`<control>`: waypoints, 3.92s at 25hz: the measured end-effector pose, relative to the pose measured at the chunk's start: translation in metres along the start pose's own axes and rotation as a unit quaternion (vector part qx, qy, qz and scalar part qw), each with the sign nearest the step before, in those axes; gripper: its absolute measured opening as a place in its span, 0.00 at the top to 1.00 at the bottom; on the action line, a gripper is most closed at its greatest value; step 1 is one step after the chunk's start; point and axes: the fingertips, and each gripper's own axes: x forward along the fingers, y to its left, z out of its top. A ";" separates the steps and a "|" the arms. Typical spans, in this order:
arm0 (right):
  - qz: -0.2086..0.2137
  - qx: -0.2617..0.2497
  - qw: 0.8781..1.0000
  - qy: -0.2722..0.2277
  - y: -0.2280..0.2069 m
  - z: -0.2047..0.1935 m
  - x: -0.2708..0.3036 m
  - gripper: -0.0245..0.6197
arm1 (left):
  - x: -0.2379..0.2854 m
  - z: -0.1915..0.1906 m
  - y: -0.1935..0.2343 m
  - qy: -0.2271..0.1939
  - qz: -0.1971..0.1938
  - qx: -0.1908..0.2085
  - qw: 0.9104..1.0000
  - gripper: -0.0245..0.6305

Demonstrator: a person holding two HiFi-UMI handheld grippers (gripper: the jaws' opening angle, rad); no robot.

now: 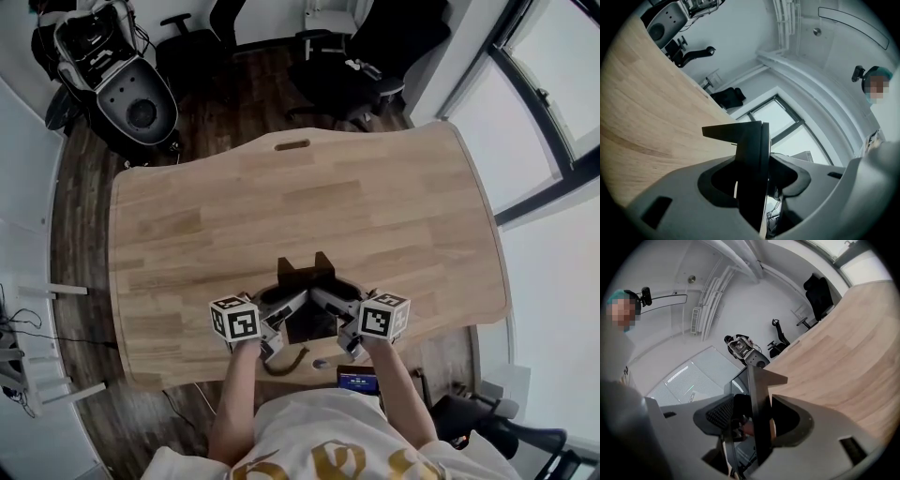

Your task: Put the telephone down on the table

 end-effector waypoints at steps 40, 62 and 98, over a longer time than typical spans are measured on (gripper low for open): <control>-0.029 0.036 0.998 0.050 -0.066 -0.007 0.048 0.58 | 0.022 0.003 0.079 0.004 0.012 -0.062 0.998 0.66; -0.032 0.039 0.996 0.072 -0.095 0.005 0.063 0.59 | 0.042 0.013 0.106 -0.004 0.017 -0.080 0.997 0.66; -0.166 -0.055 0.981 -0.080 -0.052 0.040 -0.021 0.59 | -0.031 0.044 0.068 -0.114 0.246 0.050 0.961 0.49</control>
